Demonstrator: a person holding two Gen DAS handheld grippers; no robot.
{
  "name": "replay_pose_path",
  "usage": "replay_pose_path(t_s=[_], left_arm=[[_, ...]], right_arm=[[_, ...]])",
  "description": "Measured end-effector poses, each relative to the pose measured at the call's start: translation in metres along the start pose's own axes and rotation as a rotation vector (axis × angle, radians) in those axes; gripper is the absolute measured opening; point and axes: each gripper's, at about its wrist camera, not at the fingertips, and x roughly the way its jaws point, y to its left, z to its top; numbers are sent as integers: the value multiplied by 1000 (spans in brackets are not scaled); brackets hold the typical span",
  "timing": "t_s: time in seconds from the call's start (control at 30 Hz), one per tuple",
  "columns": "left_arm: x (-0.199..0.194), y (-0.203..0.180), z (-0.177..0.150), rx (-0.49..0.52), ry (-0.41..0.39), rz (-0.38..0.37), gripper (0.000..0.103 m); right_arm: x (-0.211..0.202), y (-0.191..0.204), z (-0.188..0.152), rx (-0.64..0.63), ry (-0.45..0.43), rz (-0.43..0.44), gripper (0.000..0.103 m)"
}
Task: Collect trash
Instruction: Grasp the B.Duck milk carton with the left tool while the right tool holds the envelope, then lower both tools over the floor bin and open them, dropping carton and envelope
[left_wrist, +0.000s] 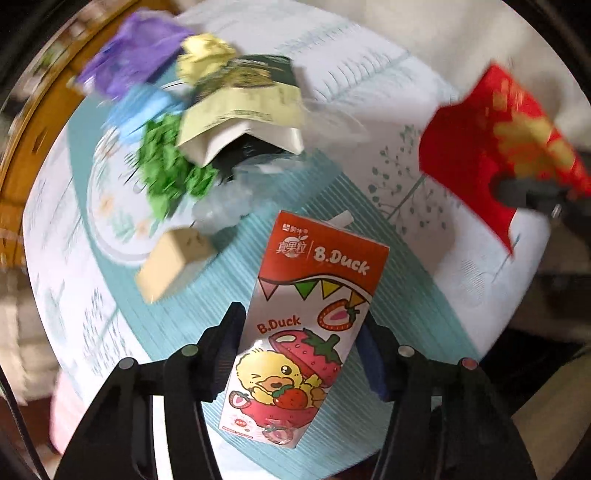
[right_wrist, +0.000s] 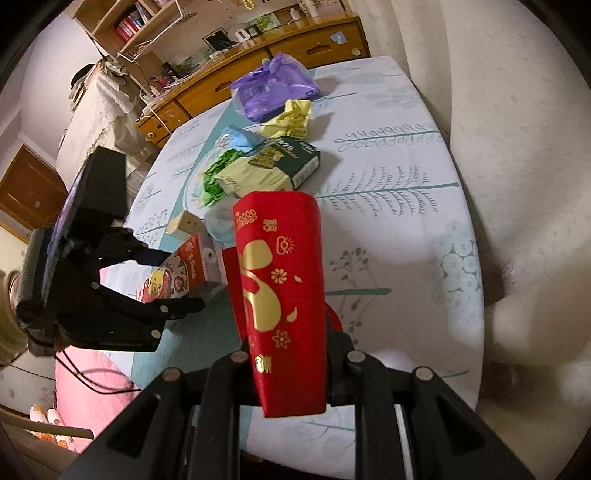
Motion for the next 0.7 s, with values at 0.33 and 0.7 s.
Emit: replay_pose_path(t_s=[0.33,0.7], left_arm=[[-57,11,-97,-187,-168,-76,56],[-87,-10,-248,-290,-332,-83,56]], right_arm=[[-25,61,-45,-36,-62,-29,19],[-50,153,-158,2,-134,-96,19]])
